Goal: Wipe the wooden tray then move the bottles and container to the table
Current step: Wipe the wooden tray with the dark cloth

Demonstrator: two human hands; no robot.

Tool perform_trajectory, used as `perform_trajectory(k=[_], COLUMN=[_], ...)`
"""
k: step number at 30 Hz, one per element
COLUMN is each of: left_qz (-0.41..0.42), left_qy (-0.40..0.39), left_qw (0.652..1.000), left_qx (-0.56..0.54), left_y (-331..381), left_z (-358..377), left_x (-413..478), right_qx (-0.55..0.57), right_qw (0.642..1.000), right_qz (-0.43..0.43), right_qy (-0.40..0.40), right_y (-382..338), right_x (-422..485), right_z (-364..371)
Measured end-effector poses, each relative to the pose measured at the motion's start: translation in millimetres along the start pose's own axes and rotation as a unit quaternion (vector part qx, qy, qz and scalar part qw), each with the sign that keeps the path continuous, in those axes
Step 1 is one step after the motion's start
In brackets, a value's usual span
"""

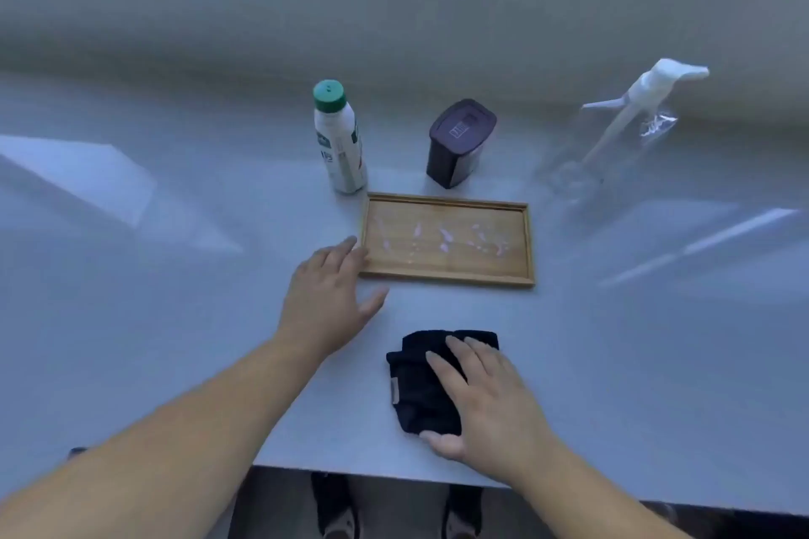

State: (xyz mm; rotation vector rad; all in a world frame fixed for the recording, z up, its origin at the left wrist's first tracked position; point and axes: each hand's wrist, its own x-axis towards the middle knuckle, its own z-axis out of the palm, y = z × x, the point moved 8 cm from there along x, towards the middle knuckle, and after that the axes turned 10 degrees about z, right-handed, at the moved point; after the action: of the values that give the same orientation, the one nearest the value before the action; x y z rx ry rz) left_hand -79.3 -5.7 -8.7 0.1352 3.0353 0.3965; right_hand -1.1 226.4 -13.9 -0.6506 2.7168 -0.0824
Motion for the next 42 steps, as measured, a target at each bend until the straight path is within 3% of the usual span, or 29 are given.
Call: perform_trajectory(k=[5,9,13,16,18,21,24,27,34,37,42], left_qz=[-0.018,-0.027,-0.039,-0.028,-0.021,-0.012,-0.012,-0.022,-0.049,-0.048,-0.050], left_qy=[0.023,0.066,0.101,0.113,0.112,0.113,0.113,0.123,0.176,0.171,0.143], left_qw=[1.000,0.997,0.993,0.993,0.993,0.994,0.993,0.992,0.983,0.984,0.988], left_qx=[-0.002,-0.020,-0.041,-0.029,-0.017,0.000,0.009,0.010,-0.015,-0.021,-0.022], left_y=[-8.8,-16.1,-21.9,-21.3,-20.3,-20.3,-21.7,-24.2,-32.6,-35.4,-35.5], left_z=[17.7,21.8,24.8,24.7,24.8,24.7,25.1,24.6,23.3,26.2,30.5], left_x=[1.8,-0.5,-3.3,-2.0,-1.7,-1.0,-1.6,-0.2,7.3,7.9,7.7], right_qx=[0.007,0.113,0.312,0.393,0.392,0.299,0.208,0.129,0.179,0.200,0.211], right_qw=[0.999,0.987,0.937,0.883,0.865,0.890,0.923,0.950,0.921,0.931,0.963], right_qz=[0.002,-0.007,0.110,0.150,0.159,0.188,0.239,0.227,0.283,0.244,0.084], right_qy=[0.040,0.112,0.115,0.208,0.268,0.290,0.219,0.169,0.200,0.182,0.145], right_y=[-1.0,2.0,33.8,62.9,83.5,110.2,124.1,109.5,96.8,52.1,-52.7], right_x=[8.7,18.8,32.5,41.6,51.2,84.1,123.1,145.5,154.9,182.9,222.4], right_z=[5.2,-24.9,-61.7,-106.5,-132.2,-142.8,-119.0,-94.1,-86.2,-89.9,-88.6])
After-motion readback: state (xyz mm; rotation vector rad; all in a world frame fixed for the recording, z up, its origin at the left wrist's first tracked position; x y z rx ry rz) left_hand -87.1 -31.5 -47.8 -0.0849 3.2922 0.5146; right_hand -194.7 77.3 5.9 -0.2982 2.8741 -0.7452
